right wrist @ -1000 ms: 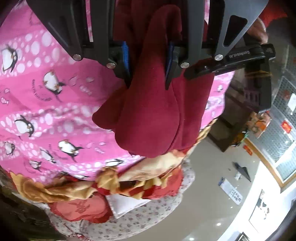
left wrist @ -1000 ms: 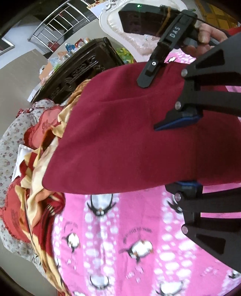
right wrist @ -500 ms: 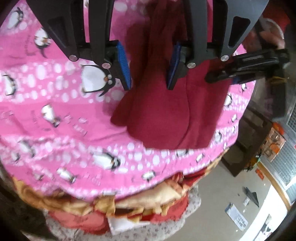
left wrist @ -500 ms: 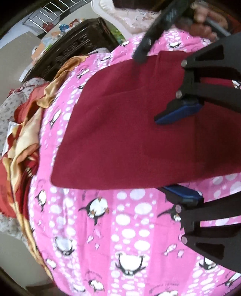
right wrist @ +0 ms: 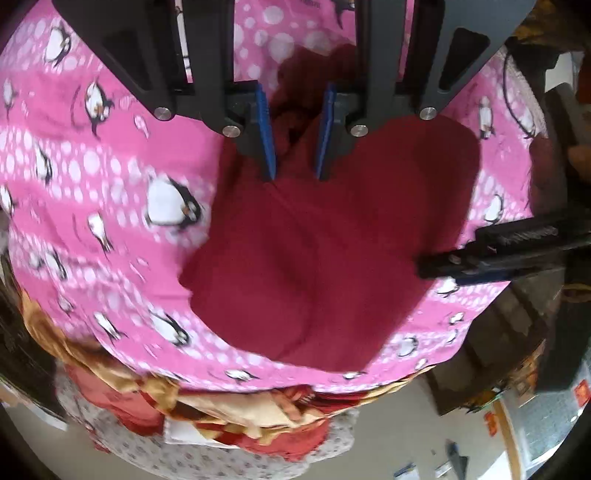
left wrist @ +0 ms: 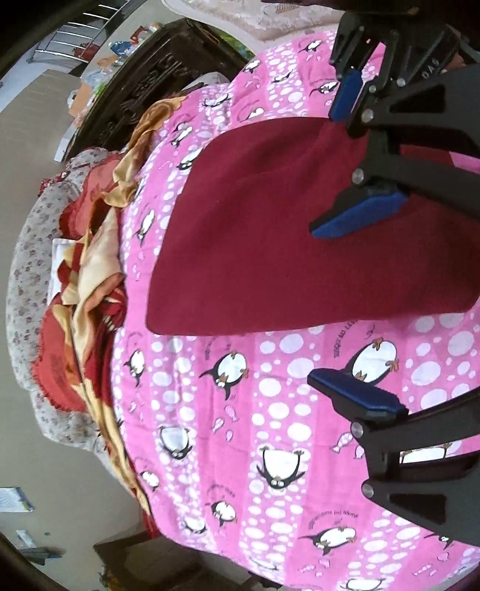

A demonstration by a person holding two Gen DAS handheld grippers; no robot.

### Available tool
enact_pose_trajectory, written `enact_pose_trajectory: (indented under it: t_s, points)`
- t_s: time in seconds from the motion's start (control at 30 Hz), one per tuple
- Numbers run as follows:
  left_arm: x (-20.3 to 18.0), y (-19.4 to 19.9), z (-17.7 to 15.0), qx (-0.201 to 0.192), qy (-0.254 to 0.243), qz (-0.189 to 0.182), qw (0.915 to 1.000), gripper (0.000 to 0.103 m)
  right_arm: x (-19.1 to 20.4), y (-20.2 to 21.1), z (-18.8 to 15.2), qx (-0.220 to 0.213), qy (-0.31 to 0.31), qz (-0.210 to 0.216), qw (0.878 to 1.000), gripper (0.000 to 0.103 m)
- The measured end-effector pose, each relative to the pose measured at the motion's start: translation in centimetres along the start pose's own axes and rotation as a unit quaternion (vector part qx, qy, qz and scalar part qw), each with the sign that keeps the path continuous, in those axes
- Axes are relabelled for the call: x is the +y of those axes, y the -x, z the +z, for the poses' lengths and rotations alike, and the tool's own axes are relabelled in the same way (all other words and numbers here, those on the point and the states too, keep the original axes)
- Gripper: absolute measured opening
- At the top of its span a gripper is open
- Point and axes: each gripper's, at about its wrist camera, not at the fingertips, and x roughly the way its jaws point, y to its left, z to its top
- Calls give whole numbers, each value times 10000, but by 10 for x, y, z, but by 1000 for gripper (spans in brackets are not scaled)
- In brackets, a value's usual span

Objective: Fold small clothes

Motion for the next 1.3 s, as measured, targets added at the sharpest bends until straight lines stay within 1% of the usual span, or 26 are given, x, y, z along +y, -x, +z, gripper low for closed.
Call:
enact_pose_trajectory:
  t_s: [0.07,0.13,0.2,0.23,0.3,0.4,0.5,0.67,1.0,1.3]
  points:
    - [-2,4,-1,-60,29,20,10000,77,-4,8,2,-64,-148,104,9998,38]
    - [-4,9,-2,-111,57,-17,9999,77,-6,18,5,-156,-222,102,9996,39]
    - [-6,15,-2,-211,48,-2,9998,77,-3,31,9,-351,-230,74,9991,40]
    - [-7,20,-3,-294,26,43,9996,77,0,36,10,-457,-234,29,9987,42]
    - [-10,28,-3,-437,-8,105,9990,77,3,48,12,-685,-274,-80,9972,51]
    - [-10,37,-4,-571,11,192,9982,77,11,57,14,-835,-303,-237,9958,53]
    - [-10,41,-3,-526,28,204,9984,77,16,58,19,-883,-302,-371,9949,54]
    - [-8,49,-6,-648,37,282,9975,77,17,55,22,-889,-386,-477,9942,59]
    - [-11,53,-10,-733,-22,356,9967,77,17,53,22,-904,-533,-489,9933,67]
    - [-15,52,-11,-739,-91,347,9966,77,18,50,21,-863,-544,-475,9936,68]
